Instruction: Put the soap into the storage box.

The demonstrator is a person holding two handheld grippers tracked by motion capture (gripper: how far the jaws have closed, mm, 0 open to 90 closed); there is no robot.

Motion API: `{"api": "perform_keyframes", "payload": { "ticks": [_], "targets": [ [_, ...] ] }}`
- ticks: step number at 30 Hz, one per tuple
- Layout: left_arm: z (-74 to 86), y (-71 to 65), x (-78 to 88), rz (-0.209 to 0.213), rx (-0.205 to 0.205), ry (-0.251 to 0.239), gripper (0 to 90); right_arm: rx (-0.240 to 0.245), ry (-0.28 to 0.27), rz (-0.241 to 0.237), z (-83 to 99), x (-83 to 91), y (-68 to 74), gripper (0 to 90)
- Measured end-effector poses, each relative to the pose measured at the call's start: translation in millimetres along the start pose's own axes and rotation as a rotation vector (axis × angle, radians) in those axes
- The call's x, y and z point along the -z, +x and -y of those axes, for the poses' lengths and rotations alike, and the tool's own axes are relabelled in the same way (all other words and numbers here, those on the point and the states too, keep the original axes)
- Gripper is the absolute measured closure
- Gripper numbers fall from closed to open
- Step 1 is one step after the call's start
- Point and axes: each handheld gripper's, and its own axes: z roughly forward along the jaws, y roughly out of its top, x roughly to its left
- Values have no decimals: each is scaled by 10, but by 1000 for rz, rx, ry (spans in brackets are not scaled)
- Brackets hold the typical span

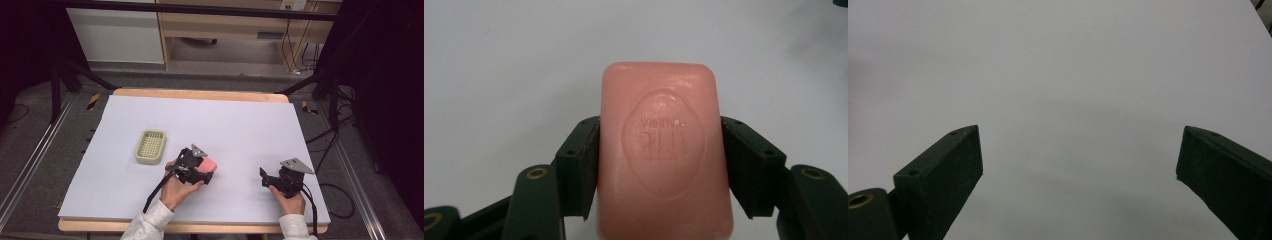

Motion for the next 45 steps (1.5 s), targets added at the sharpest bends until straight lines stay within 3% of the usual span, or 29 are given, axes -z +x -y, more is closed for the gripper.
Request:
{"api": "perform_keyframes", "payload": {
  "ticks": [11, 30, 45],
  "targets": [
    [8, 121, 160, 1, 19, -18, 370, 0, 1, 1, 2, -1, -2, 50],
    [82, 405, 510, -48, 41, -60, 370, 2, -4, -2, 1, 9, -1, 50],
    [178, 700, 722, -90, 96, -91, 370, 2, -4, -4, 3, 9, 8, 51]
  ]
}}
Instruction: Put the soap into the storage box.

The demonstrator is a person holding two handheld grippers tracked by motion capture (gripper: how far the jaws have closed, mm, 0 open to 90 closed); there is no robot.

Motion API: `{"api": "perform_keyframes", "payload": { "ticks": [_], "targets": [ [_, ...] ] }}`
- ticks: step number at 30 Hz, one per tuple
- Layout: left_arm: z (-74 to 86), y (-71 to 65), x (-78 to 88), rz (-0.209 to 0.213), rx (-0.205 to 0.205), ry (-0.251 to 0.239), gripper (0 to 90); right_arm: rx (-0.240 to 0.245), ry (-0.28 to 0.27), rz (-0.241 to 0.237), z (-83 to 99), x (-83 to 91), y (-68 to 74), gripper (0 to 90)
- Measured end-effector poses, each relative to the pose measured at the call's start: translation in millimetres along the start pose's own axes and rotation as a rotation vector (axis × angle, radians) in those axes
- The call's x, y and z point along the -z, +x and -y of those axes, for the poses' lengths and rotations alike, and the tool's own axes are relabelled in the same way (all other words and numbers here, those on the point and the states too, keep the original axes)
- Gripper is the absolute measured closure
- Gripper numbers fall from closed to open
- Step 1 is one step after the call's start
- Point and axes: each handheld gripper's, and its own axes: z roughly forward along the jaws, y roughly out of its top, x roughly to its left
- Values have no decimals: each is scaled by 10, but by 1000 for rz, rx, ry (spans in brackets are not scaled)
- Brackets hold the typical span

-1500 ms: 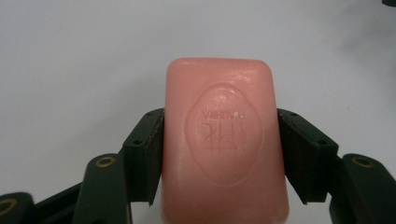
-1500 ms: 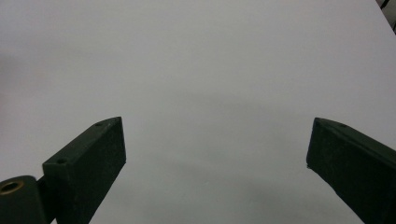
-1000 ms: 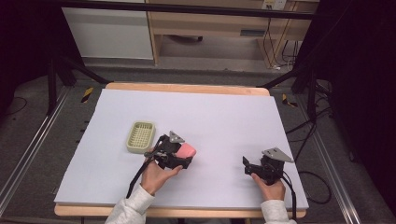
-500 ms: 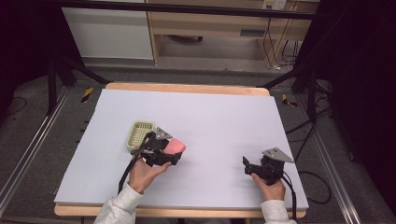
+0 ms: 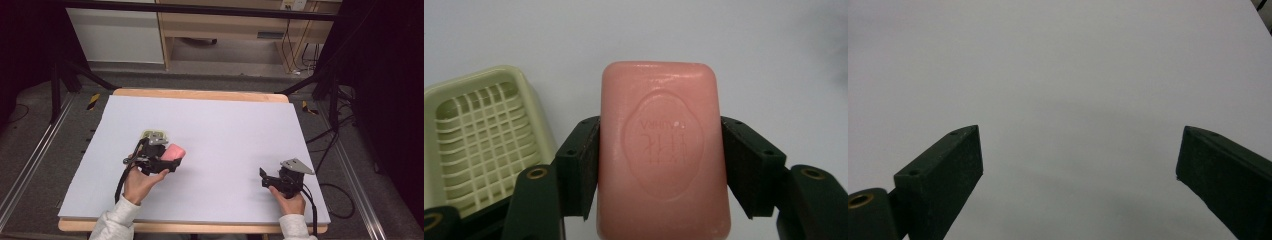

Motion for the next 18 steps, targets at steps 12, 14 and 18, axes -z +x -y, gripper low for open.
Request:
{"api": "perform_keyframes", "payload": {
  "ticks": [12, 14, 18],
  "targets": [
    [-4, 277, 143, -41, 54, -35, 370, 5, -7, 2, 3, 1, -4, 51],
    [1, 323, 169, -49, 62, -38, 370, 3, -6, 0, 4, 1, -2, 51],
    [9, 391, 198, -60, 74, -42, 370, 1, -4, -1, 4, -3, 2, 51]
  ]
}}
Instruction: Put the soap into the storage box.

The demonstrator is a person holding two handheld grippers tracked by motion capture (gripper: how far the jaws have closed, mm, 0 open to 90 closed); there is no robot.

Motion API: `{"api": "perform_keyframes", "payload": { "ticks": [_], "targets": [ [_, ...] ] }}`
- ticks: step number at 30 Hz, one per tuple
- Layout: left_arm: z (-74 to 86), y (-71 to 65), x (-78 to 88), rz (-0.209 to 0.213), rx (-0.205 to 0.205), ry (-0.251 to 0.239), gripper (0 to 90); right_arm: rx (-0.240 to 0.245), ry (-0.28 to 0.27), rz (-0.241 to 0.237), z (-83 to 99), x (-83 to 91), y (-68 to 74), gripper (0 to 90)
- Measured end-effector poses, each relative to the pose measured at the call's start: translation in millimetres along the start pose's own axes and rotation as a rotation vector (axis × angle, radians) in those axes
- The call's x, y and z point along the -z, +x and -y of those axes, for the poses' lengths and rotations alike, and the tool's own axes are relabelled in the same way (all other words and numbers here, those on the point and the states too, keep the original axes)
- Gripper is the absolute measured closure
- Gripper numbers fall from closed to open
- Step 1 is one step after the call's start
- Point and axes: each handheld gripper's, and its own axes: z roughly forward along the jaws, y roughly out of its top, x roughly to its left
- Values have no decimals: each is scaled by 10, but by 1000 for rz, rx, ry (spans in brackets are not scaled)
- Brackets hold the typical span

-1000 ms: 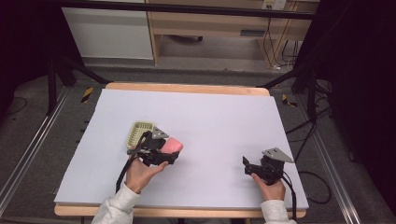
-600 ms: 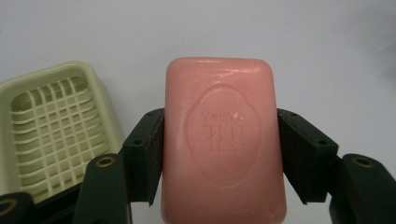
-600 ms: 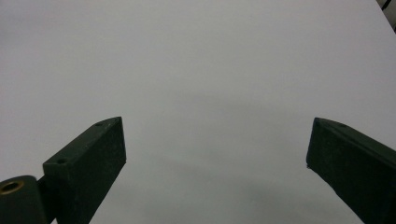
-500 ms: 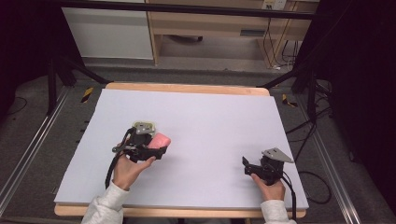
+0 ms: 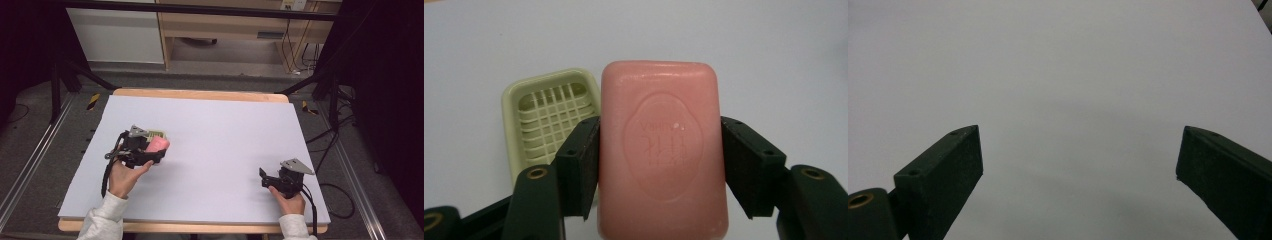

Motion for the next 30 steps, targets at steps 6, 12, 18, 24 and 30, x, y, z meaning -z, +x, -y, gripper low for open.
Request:
{"api": "perform_keyframes", "payload": {
  "ticks": [6, 12, 18, 24, 30],
  "targets": [
    [-12, 88, 19, -13, 20, -5, 370, 0, 1, 2, 0, -2, -1, 51],
    [-28, 159, 20, -30, 31, -5, 371, -2, -1, -1, -2, 2, -3, 51],
    [-63, 208, -9, -43, 38, -4, 371, 0, 0, 0, -1, -4, 0, 51],
    [-79, 256, -67, -60, 47, 6, 371, 0, -2, -1, -3, -3, -3, 51],
    [-81, 313, -114, -73, 57, 10, 371, -1, -1, -1, -5, 1, 0, 51]
  ]
}}
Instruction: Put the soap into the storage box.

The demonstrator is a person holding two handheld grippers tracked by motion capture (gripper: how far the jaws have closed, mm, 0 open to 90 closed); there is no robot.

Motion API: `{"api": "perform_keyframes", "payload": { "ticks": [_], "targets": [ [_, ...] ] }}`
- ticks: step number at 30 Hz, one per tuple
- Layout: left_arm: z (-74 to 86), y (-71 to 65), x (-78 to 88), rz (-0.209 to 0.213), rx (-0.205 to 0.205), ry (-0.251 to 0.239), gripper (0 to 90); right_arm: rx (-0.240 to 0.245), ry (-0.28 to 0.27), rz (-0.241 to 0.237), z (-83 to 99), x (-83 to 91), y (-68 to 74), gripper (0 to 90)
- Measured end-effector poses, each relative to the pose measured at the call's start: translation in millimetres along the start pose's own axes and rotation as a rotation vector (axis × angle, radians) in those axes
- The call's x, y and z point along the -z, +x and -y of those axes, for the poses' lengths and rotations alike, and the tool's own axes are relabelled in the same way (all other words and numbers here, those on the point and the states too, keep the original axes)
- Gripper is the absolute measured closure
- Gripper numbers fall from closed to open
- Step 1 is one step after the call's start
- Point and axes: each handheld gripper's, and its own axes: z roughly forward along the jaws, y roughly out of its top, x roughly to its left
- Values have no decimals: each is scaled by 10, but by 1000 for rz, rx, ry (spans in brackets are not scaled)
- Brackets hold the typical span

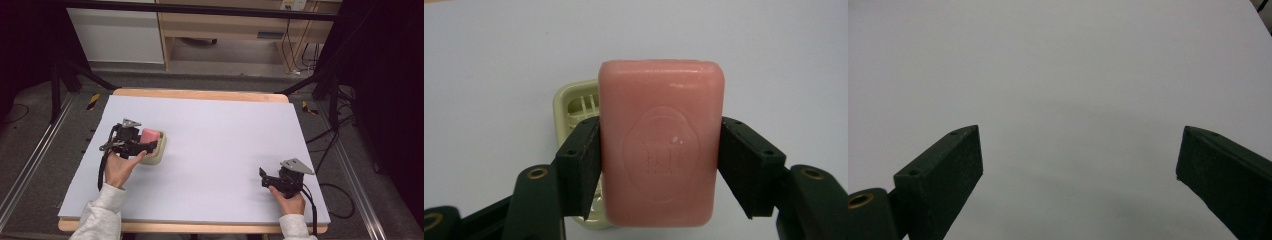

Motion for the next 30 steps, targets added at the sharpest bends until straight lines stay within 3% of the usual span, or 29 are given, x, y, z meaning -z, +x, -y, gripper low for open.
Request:
{"api": "perform_keyframes", "payload": {
  "ticks": [13, 30],
  "targets": [
    [-16, 151, -129, -46, 34, 24, 371, 1, 1, 0, 1, -2, 1, 51],
    [44, 187, -293, -54, 43, 70, 371, 3, 4, -1, 1, -6, 4, 51]
  ]
}}
